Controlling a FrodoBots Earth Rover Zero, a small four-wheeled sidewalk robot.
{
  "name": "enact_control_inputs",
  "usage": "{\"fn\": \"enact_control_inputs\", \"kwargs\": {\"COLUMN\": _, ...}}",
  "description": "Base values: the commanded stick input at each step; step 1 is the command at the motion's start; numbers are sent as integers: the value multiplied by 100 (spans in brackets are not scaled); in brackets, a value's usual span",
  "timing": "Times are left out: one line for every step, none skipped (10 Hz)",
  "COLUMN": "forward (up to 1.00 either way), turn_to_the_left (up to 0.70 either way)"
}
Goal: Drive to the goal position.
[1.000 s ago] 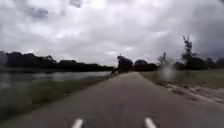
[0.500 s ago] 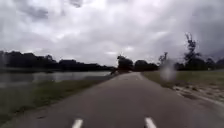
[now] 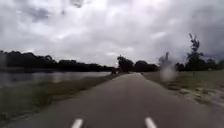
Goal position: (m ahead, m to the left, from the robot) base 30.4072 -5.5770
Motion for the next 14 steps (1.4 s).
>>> {"fn": "enact_control_inputs", "kwargs": {"forward": 84, "turn_to_the_left": 3}}
{"fn": "enact_control_inputs", "kwargs": {"forward": 84, "turn_to_the_left": 3}}
{"fn": "enact_control_inputs", "kwargs": {"forward": 84, "turn_to_the_left": 3}}
{"fn": "enact_control_inputs", "kwargs": {"forward": 84, "turn_to_the_left": 0}}
{"fn": "enact_control_inputs", "kwargs": {"forward": 84, "turn_to_the_left": -29}}
{"fn": "enact_control_inputs", "kwargs": {"forward": 84, "turn_to_the_left": -14}}
{"fn": "enact_control_inputs", "kwargs": {"forward": 84, "turn_to_the_left": 3}}
{"fn": "enact_control_inputs", "kwargs": {"forward": 84, "turn_to_the_left": 3}}
{"fn": "enact_control_inputs", "kwargs": {"forward": 84, "turn_to_the_left": 3}}
{"fn": "enact_control_inputs", "kwargs": {"forward": 84, "turn_to_the_left": 0}}
{"fn": "enact_control_inputs", "kwargs": {"forward": 84, "turn_to_the_left": -16}}
{"fn": "enact_control_inputs", "kwargs": {"forward": 84, "turn_to_the_left": -33}}
{"fn": "enact_control_inputs", "kwargs": {"forward": 84, "turn_to_the_left": 3}}
{"fn": "enact_control_inputs", "kwargs": {"forward": 84, "turn_to_the_left": -8}}
